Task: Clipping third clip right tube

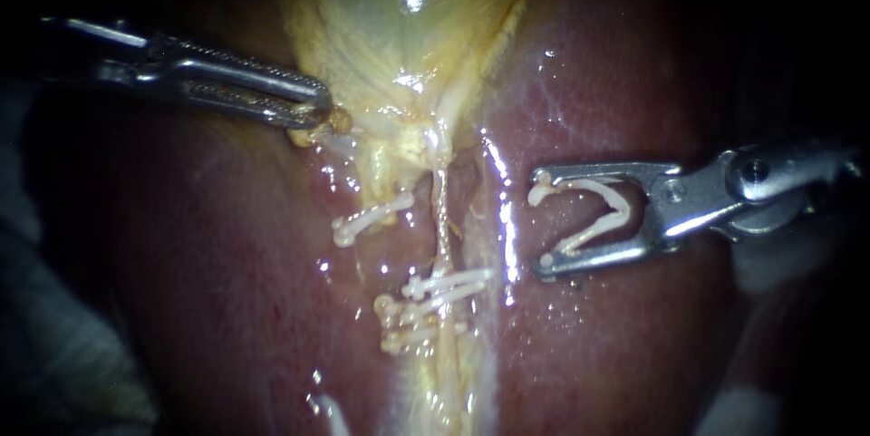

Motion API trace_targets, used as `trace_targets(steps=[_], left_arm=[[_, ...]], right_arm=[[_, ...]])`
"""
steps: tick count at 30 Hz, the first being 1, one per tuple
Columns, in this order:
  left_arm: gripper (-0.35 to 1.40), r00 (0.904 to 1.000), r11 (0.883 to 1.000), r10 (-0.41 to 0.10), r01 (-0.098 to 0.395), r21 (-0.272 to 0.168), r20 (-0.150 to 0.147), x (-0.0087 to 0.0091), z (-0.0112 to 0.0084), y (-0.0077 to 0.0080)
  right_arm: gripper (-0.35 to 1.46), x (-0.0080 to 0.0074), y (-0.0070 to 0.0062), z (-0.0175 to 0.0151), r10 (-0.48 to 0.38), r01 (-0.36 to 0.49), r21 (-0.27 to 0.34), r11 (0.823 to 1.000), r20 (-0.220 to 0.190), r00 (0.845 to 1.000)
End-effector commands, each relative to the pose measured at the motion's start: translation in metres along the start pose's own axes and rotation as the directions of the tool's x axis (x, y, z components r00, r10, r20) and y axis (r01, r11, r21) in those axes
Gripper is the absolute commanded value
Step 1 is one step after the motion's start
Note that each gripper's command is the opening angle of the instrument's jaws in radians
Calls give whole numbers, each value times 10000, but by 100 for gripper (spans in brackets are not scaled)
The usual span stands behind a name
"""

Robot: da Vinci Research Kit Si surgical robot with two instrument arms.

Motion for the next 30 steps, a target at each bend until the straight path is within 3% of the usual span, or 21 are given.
trace_targets(steps=[1,5,13,21,25,30], left_arm=[[-35,10000,10000,-1,1,-28,11,1,-5,1],[-35,10000,9999,-34,34,-118,42,8,-27,5],[-35,9995,9993,-201,209,306,-247,28,-90,12],[-35,9994,9991,-216,226,366,-273,27,-90,12],[-35,9994,9991,-216,226,368,-274,27,-90,12],[-35,9994,9990,-216,226,376,-278,27,-89,12]], right_arm=[[50,0,0,0,2,-2,-1,10000,-6,10000],[50,0,0,0,3,-3,-5,10000,-5,10000],[50,-1,0,0,2,-2,-11,10000,-4,10000],[50,2,2,7,-43,43,-46,10000,2,10000],[49,5,6,20,928,-928,-145,9956,-21,9957],[49,10,17,41,2268,-2269,-287,9735,-81,9739]])
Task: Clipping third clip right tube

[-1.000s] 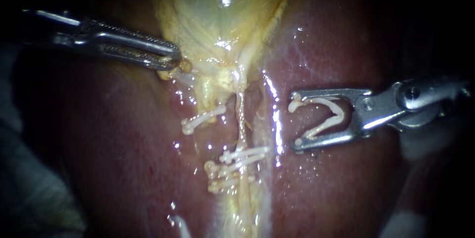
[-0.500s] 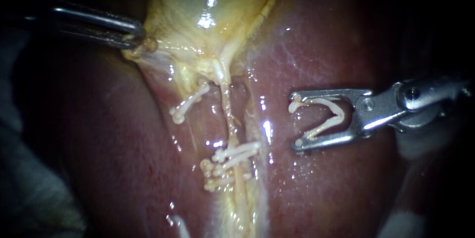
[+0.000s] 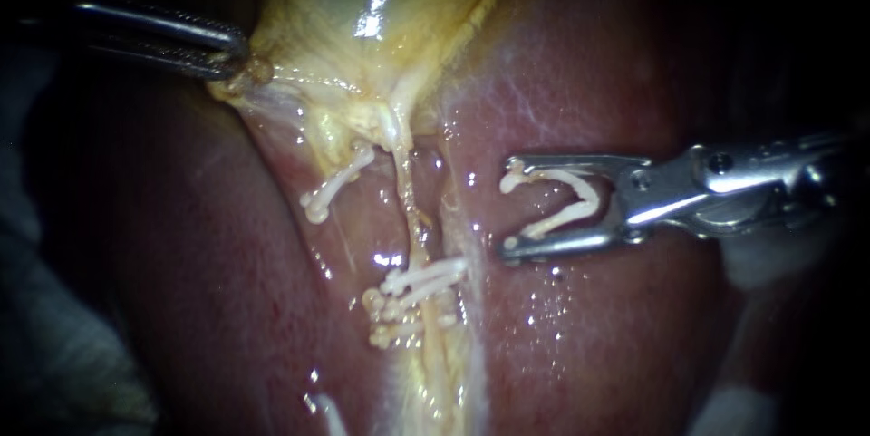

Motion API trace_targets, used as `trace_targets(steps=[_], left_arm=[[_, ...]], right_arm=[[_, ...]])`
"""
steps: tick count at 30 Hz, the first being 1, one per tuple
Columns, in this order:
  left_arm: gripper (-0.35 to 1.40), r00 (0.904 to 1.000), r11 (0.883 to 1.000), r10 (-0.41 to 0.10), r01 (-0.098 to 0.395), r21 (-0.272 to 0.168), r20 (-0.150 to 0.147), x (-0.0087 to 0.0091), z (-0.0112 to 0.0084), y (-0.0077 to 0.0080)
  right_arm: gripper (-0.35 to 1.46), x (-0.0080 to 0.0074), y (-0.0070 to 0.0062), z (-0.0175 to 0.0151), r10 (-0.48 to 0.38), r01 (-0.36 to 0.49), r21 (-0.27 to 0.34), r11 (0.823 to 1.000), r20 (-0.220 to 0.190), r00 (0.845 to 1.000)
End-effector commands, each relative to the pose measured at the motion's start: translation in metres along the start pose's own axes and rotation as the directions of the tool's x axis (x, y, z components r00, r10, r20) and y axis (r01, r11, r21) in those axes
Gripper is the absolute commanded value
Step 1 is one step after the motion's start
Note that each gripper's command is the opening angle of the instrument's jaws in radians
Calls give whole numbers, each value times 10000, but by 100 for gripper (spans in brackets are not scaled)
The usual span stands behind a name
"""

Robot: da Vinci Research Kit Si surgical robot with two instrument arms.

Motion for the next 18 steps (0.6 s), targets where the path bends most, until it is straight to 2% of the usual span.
trace_targets(steps=[1,4,13,16,18], left_arm=[[-35,10000,10000,1,-1,8,-2,0,1,0],[-35,10000,10000,3,-3,18,-7,-1,2,0],[-35,10000,10000,3,-3,22,-9,-1,2,0],[-35,10000,10000,3,-3,25,-10,-1,3,0],[-35,10000,10000,2,-2,25,-10,-1,3,1]], right_arm=[[48,1,4,6,309,-309,4,9995,2,9995],[48,-1,11,19,902,-902,19,9959,1,9959],[48,-25,35,67,1944,-1944,11,9809,60,9809],[48,-30,40,83,2271,-2270,203,9737,-48,9739],[48,-31,41,93,2608,-2598,369,9650,-259,9651]])
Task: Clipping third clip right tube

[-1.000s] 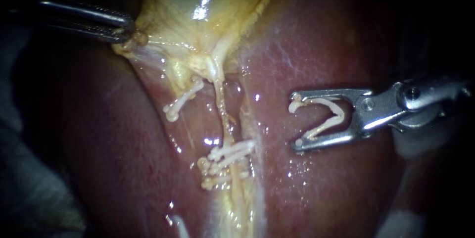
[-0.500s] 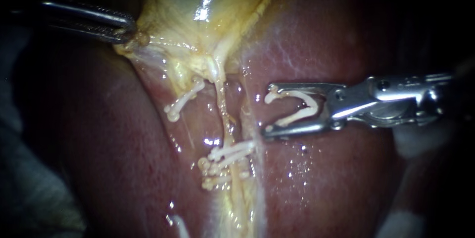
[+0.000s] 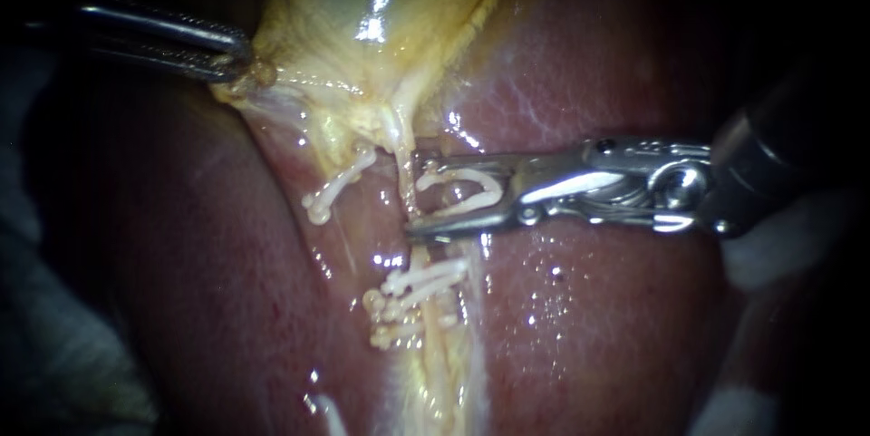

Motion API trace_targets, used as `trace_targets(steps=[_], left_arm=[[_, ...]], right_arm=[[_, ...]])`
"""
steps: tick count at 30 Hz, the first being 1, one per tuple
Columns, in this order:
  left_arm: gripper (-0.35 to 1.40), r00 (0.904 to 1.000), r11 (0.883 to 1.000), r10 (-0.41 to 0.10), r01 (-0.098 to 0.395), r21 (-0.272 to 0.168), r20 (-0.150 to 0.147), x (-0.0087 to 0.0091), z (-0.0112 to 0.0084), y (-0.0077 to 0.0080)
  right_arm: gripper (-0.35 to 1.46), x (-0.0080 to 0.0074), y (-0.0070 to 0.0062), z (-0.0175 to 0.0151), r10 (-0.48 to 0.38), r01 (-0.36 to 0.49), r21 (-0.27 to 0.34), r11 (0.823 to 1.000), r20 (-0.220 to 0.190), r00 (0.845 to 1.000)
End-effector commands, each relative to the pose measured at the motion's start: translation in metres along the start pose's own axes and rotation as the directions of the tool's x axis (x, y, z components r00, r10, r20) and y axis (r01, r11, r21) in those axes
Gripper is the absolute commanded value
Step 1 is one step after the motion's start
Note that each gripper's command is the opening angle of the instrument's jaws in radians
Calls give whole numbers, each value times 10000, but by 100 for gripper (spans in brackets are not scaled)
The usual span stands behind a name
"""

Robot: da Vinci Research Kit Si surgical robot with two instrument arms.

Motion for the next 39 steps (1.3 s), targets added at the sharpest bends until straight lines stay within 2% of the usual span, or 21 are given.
trace_targets(steps=[1,4,12,20,26,30,36,39], left_arm=[[-35,10000,10000,-2,2,4,1,0,0,0],[-35,10000,10000,-2,2,4,1,0,0,0],[-35,10000,10000,-3,3,7,0,0,1,0],[-35,10000,10000,-4,4,8,-1,0,0,0],[-35,10000,10000,-6,6,11,-2,0,0,1],[-35,10000,10000,-7,7,13,-2,0,1,1],[-35,10000,10000,-7,7,14,-3,0,1,1],[-35,10000,10000,-8,8,13,-3,0,1,1]], right_arm=[[48,0,0,3,174,-172,116,9998,-162,9997],[48,3,-1,12,645,-601,774,9952,-568,9963],[46,13,-8,16,1597,-1170,2532,9603,-1553,9749],[45,34,-19,6,2143,-1385,3205,9371,-2150,9528],[40,39,-21,2,2192,-1405,3257,9350,-2192,9507],[27,39,-21,-1,2360,-1574,3308,9305,-2128,9482],[-2,44,-21,-6,2565,-1776,3369,9246,-2065,9442],[-17,46,-21,-10,3183,-2403,3504,9052,-1845,9299]])
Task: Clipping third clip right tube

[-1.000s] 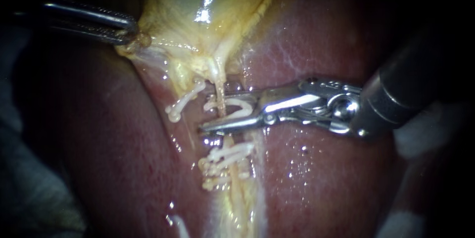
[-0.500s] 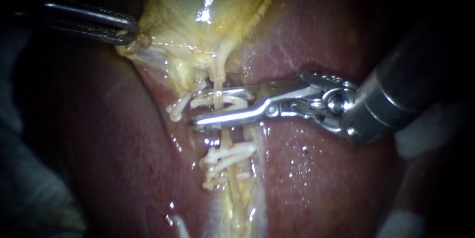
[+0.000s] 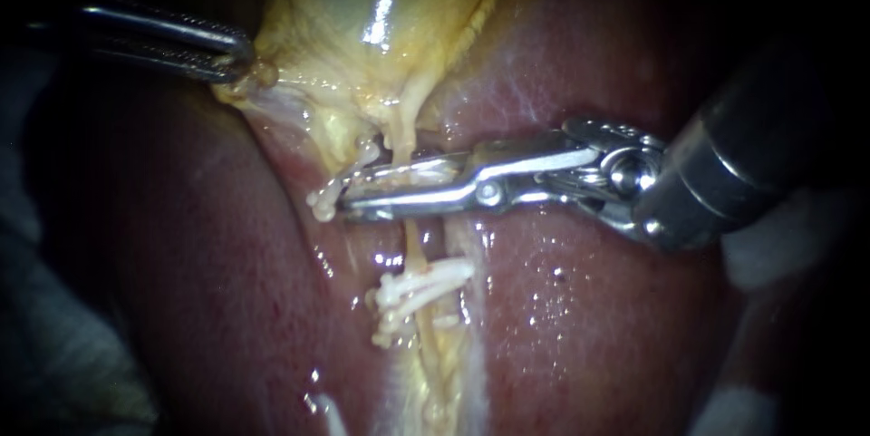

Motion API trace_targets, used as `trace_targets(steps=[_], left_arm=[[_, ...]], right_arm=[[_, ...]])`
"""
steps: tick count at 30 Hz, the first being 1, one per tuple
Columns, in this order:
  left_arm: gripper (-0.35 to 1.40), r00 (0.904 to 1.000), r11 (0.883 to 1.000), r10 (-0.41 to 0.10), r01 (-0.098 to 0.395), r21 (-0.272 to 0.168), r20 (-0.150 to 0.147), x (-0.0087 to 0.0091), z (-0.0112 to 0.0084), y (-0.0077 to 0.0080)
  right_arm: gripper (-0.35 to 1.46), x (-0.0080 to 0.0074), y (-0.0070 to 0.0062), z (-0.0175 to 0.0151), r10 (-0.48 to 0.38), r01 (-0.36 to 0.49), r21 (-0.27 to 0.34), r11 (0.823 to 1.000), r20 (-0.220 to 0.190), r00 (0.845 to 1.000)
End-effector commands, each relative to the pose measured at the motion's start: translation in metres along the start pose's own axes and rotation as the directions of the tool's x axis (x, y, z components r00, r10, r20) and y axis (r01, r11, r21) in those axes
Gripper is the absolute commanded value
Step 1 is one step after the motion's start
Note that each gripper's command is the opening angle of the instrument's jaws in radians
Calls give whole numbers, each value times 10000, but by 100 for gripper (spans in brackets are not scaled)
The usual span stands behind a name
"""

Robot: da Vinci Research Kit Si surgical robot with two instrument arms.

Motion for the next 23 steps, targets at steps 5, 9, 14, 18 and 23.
trace_targets(steps=[5,9,14,18,23], left_arm=[[-35,10000,10000,-1,1,1,1,0,0,0],[-35,10000,10000,-2,2,3,0,0,0,0],[-35,10000,10000,-3,3,5,-1,0,0,1],[-35,10000,10000,-4,4,6,-1,1,1,1],[-35,10000,10000,-6,6,9,-3,1,2,0]], right_arm=[[-35,-1,-2,0,787,-787,22,9969,3,9969],[-35,-2,-3,-2,840,-840,52,9964,-5,9965],[-35,-3,-3,-4,850,-846,-165,9963,238,9961],[-35,-4,-3,-4,845,-841,-164,9963,242,9961],[-35,-6,-2,-4,889,-885,-166,9959,248,9957]])
